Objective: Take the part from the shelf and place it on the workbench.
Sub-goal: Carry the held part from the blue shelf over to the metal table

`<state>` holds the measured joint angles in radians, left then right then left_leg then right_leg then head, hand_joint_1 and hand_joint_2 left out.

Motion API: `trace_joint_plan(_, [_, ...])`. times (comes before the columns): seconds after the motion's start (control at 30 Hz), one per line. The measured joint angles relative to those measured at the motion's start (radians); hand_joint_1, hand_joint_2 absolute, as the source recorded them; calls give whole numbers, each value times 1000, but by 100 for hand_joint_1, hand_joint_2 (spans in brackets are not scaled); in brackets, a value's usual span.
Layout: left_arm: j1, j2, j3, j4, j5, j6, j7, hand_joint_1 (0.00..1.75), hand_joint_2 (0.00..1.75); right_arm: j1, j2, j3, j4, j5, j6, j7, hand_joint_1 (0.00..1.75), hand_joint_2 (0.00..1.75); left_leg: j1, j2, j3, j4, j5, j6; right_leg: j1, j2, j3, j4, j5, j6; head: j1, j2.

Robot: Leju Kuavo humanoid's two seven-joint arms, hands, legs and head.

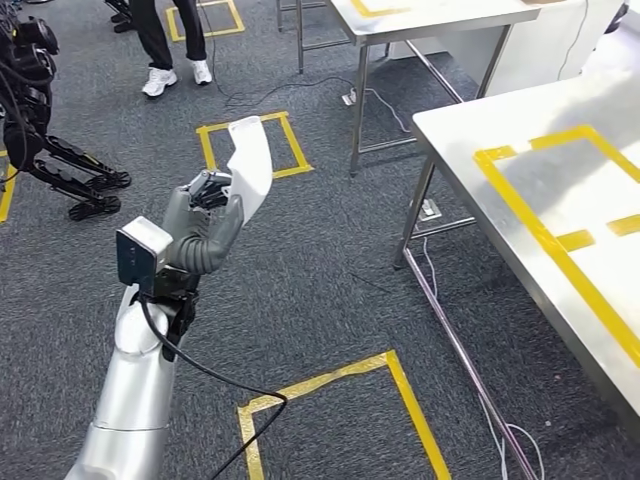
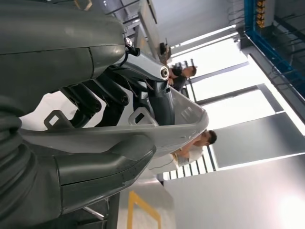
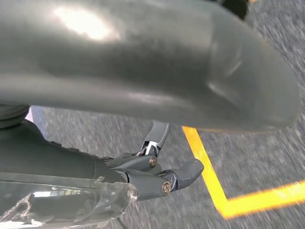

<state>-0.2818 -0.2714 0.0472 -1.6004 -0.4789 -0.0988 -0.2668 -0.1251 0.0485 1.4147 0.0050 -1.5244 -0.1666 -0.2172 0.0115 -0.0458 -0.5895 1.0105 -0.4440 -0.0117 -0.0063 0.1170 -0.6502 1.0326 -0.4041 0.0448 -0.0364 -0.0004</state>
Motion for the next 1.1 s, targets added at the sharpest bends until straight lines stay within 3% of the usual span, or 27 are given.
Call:
trace_joint_plan(0.07, [-3,-5,2,4,-1,0,7,175,175,2,-1,-2,0,0,1,0,0,0,1,20,3,-4,2,12,3,-45,-30,58,-35,8,7,0])
trace_joint_plan(0.13, [-4,-7,5,9,6,0,16,175,175,-1,-1,-2,-1,0,2,-1,0,0,-3,43,4,-4,0,18,4,-96,-92,190,-97,13,13,0])
trace_joint_plan(0.2, [-4,-8,10,17,19,-1,26,175,175,-1,-1,-2,-1,0,2,0,0,0,-6,66,5,-4,-2,21,3,-109,-135,280,-123,16,13,0])
trace_joint_plan(0.23, [-4,-10,12,22,26,-1,29,175,175,0,-1,-2,0,0,2,0,0,0,-6,76,7,-4,-4,21,3,-111,-128,269,-109,16,13,0])
trace_joint_plan(0.27, [-5,-11,14,25,31,-1,31,175,175,0,-1,-2,0,0,1,0,0,0,-6,85,9,-4,-6,19,3,-116,-101,219,-80,16,13,0])
trace_joint_plan(0.33, [-8,-13,19,29,36,-1,34,175,175,-1,-2,-2,0,0,1,0,0,0,-9,102,17,-4,-12,13,6,-146,-22,78,-26,13,13,0])
trace_joint_plan(0.4, [-13,-15,23,33,37,-1,34,175,175,-4,-2,-2,-1,0,1,0,0,0,-14,115,21,-3,-16,5,11,-161,18,5,-9,2,12,0])
trace_joint_plan(0.5, [-19,-19,25,37,38,-2,34,175,175,-4,-3,-2,0,0,1,1,0,0,-13,127,26,-5,-21,-10,13,-135,17,0,-8,-16,11,0])
trace_joint_plan(0.57, [-21,-20,27,39,39,-2,34,175,175,-4,-4,-2,0,0,0,1,0,0,-11,99,11,36,-51,-21,7,-118,21,-5,-6,-27,9,0])
trace_joint_plan(0.63, [-21,-20,28,41,44,-7,37,175,175,-7,-4,-2,0,0,-2,5,0,0,-10,63,-49,155,-109,-26,4,-100,22,-6,-5,-32,5,0])
trace_joint_plan(0.67, [-20,-19,29,43,46,-12,41,175,175,-7,-4,-2,0,0,-4,10,0,0,-10,56,-84,219,-132,-26,4,-89,22,-6,-4,-34,4,0])
trace_joint_plan(0.7, [-17,-18,30,45,49,-17,45,175,175,-7,-5,-2,0,0,-6,16,0,0,-10,53,-110,261,-140,-25,3,-79,22,-6,-4,-34,4,0])
trace_joint_plan(0.73, [-15,-17,30,47,49,-20,48,175,175,-6,-5,-2,0,0,-7,21,0,0,-10,52,-120,269,-128,-24,3,-67,22,-6,-4,-34,4,0])
trace_joint_plan(0.8, [-14,-15,31,47,52,-22,50,175,175,-4,-5,-2,0,0,-7,25,0,0,-8,41,-86,181,-60,-23,0,-45,22,-6,-3,-31,4,0])
trace_joint_plan(0.87, [-15,-11,33,46,60,-24,34,175,175,-5,-5,-1,0,0,-5,18,0,0,-1,4,-28,55,-6,-23,0,-22,18,-1,-2,-21,3,0])
trace_joint_plan(0.93, [-12,-5,35,42,65,-27,4,175,175,-4,-6,-1,0,0,-2,5,0,0,1,-17,-6,3,2,-18,-1,-4,11,-2,1,-9,3,0])
trace_joint_plan(1.0, [-9,-2,37,38,66,-34,-16,175,175,2,-6,0,0,0,-3,-5,0,0,0,-2,-5,-1,4,-5,-5,6,6,-7,5,2,2,0])
trace_joint_plan(1.07, [-8,-2,38,34,69,-47,-21,175,175,6,-6,1,0,0,-4,-12,0,0,2,15,-4,-3,7,9,-2,-28,-12,26,-17,10,8,0])
trace_joint_plan(1.1, [-7,-1,39,31,70,-51,-23,175,175,5,-6,1,0,0,-5,-13,0,0,1,24,-3,-4,7,13,0,-57,-35,74,-45,13,11,0])
